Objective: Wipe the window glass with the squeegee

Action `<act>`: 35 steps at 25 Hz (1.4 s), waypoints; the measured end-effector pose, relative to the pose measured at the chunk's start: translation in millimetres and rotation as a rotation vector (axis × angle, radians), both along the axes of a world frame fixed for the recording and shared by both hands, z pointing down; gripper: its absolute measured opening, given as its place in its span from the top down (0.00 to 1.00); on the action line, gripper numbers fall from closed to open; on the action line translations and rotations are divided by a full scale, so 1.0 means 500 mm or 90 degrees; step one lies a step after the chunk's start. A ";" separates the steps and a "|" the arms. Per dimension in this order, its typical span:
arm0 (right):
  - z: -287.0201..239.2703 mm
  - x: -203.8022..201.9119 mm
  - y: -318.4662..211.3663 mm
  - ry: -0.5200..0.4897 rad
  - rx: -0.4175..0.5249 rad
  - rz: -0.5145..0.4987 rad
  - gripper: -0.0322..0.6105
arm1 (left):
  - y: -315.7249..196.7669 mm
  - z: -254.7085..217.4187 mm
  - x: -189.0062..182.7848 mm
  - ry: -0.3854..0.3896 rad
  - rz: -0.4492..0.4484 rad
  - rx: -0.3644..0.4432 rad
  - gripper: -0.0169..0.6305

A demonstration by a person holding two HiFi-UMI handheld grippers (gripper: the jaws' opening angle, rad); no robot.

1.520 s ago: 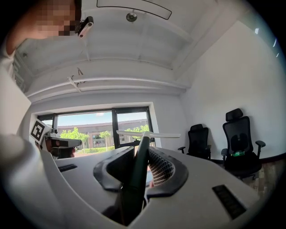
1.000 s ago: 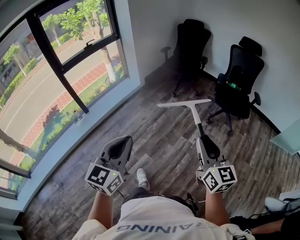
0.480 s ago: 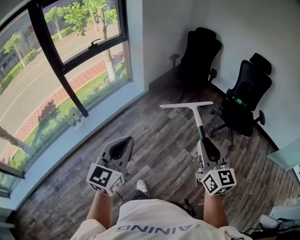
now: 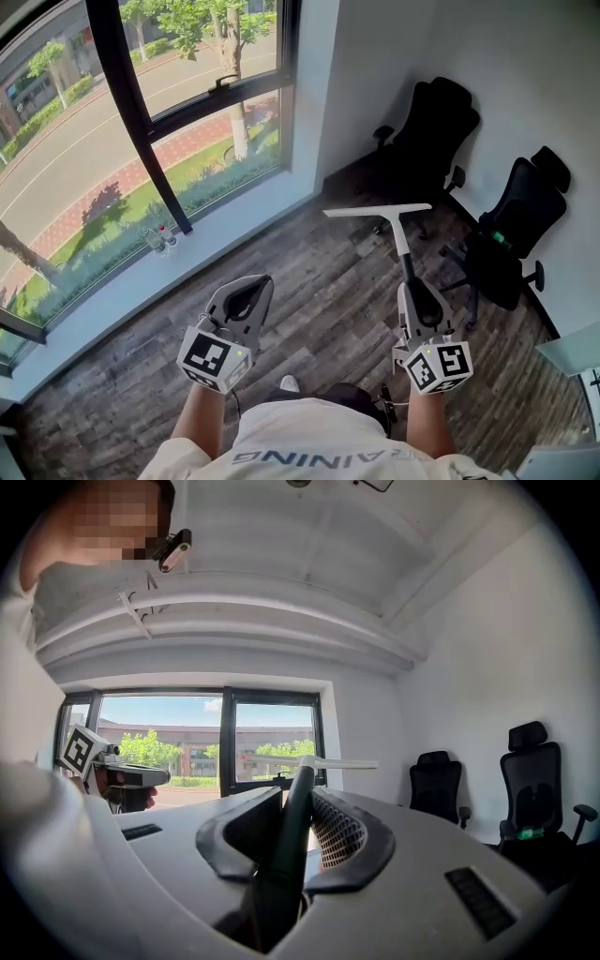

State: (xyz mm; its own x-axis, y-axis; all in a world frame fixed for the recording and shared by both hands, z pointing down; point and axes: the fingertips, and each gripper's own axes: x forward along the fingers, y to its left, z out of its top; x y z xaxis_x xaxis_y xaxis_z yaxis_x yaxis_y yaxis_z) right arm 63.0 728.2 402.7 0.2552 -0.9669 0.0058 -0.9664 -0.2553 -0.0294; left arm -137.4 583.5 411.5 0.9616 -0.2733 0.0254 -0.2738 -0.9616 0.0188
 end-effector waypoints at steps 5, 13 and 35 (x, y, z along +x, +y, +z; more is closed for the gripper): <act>-0.001 0.023 -0.075 0.001 -0.007 -0.011 0.79 | -0.063 0.006 0.017 -0.008 -0.007 0.004 0.95; 0.024 0.136 -0.196 -0.016 -0.002 -0.038 0.79 | -0.167 0.009 0.112 -0.013 -0.037 0.009 0.95; 0.038 0.587 -0.511 -0.063 0.011 -0.189 0.79 | -0.384 -0.037 0.506 -0.027 -0.191 0.014 0.95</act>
